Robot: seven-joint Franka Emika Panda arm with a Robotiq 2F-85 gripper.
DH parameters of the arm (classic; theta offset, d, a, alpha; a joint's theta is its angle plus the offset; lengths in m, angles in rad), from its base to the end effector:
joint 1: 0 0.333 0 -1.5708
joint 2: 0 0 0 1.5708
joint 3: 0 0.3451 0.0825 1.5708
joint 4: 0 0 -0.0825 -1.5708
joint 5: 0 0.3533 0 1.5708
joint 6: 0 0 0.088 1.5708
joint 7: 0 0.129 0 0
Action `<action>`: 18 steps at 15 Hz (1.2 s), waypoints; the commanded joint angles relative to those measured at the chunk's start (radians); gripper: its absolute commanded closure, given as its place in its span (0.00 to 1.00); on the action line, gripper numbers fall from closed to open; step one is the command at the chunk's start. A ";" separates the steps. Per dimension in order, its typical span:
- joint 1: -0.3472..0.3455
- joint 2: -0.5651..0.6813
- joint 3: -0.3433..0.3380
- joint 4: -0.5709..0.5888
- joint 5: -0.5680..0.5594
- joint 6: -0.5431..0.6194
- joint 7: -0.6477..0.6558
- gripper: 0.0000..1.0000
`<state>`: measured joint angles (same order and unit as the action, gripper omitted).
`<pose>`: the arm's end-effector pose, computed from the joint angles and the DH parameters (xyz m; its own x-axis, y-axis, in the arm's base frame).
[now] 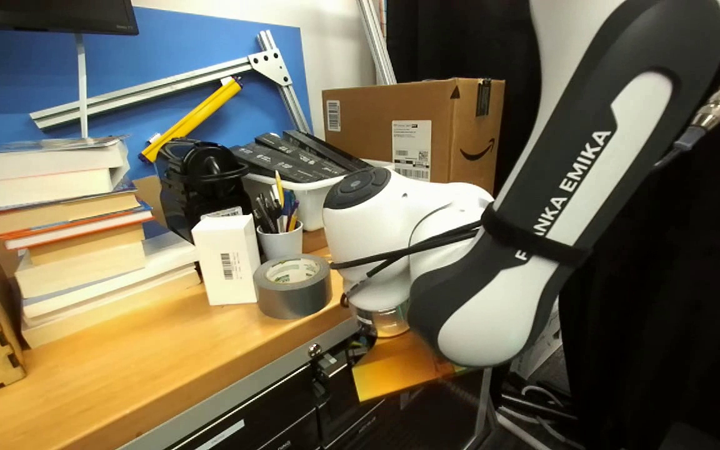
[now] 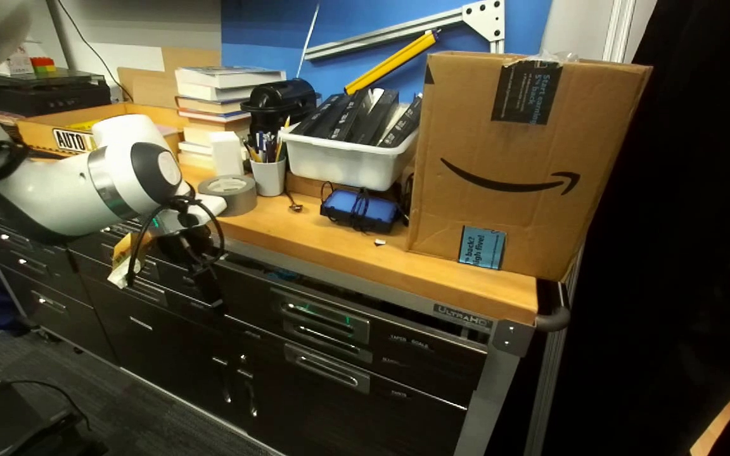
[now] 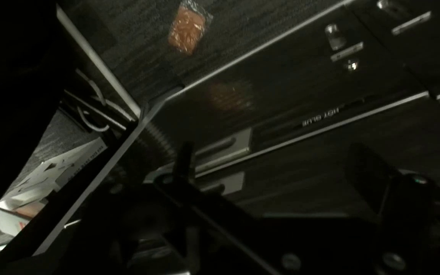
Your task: Pick up the blue block, put it in the drawer and close the drawer.
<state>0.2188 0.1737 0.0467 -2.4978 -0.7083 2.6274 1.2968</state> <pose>0.4357 0.1277 0.2470 0.9027 -0.3560 0.2416 -0.4064 -0.8899 0.2073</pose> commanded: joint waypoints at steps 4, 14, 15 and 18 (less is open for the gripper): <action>0.097 -0.003 -0.131 0.075 -0.393 0.019 0.496 0.00; 0.008 -0.223 0.114 -0.279 0.247 0.118 -0.257 0.00; 0.022 -0.220 0.136 -0.281 0.341 0.088 -0.335 0.00; 0.007 -0.277 0.144 -0.255 0.595 -0.006 -0.522 0.00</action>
<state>0.2354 -0.0141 0.1850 -2.7533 -0.3048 2.6905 0.9273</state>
